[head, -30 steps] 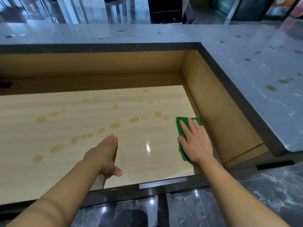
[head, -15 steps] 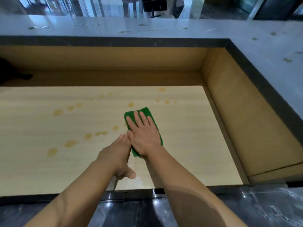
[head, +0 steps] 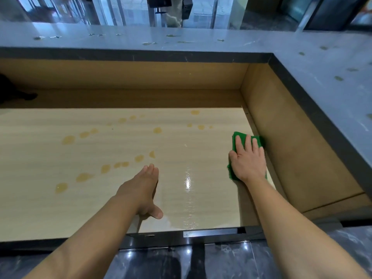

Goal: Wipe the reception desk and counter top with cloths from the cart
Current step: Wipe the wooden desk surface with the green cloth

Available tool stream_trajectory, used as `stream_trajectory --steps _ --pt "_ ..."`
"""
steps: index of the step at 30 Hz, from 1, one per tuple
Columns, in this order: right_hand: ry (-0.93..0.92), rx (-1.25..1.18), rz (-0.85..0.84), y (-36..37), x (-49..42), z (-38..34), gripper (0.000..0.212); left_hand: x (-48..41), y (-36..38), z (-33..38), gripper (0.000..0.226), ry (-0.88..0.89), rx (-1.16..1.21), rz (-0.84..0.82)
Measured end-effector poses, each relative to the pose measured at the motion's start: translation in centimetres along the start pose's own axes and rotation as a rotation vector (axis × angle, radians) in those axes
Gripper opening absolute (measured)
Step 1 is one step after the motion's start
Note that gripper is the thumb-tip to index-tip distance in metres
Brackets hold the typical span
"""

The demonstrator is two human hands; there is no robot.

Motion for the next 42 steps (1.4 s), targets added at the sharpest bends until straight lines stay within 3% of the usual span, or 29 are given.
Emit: stream_trajectory --steps 3,9,13,16,22,28,31,35,39,42 --pt "0.030 -0.011 -0.003 1.1 1.5 -4.9 0.061 -0.1 0.0 0.0 0.134 0.000 0.000 -0.006" --pt "-0.455 0.155 -0.062 4.9 7.1 -16.7 0.060 -0.5 0.0 0.2 0.135 -0.015 -0.012 -0.011" --pt "-0.609 0.193 -0.066 4.7 7.8 -14.7 0.058 -0.5 -0.1 0.4 0.136 -0.033 -0.032 -0.027" --pt "-0.530 0.173 -0.041 3.7 7.0 -9.3 0.058 -0.3 -0.2 0.5 0.137 -0.055 -0.059 -0.039" --pt "-0.176 0.093 -0.006 1.8 4.8 1.4 0.060 0.1 -0.7 1.0 0.138 -0.114 -0.126 -0.045" --pt "0.071 -0.012 0.040 2.1 5.3 -1.9 0.062 1.0 -1.5 1.9 0.114 -0.110 -0.218 0.026" --pt "-0.002 -0.002 0.031 2.8 5.8 -7.8 0.063 0.9 -2.1 2.1 0.099 -0.112 -0.288 0.004" --pt "-0.287 0.099 -0.029 3.9 5.7 -15.9 0.061 0.5 -4.9 1.2 0.048 -0.050 -0.284 0.019" --pt "-0.475 0.192 -0.047 2.7 4.0 -16.6 0.070 -0.5 -9.1 -0.2 0.038 0.001 -0.221 0.170" --pt "-0.406 0.167 -0.025 1.0 1.2 -12.8 0.070 -1.7 -11.7 -1.4 0.045 0.045 -0.164 0.294"
Point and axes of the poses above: each hand's wrist, its own x-axis away from the middle knuckle, its own y-axis out of the palm, z = x × y, the point moved 5 cm from there along -x, towards the middle knuckle, and after that the axes turned 15 degrees about -z, right-handed, at the moved point
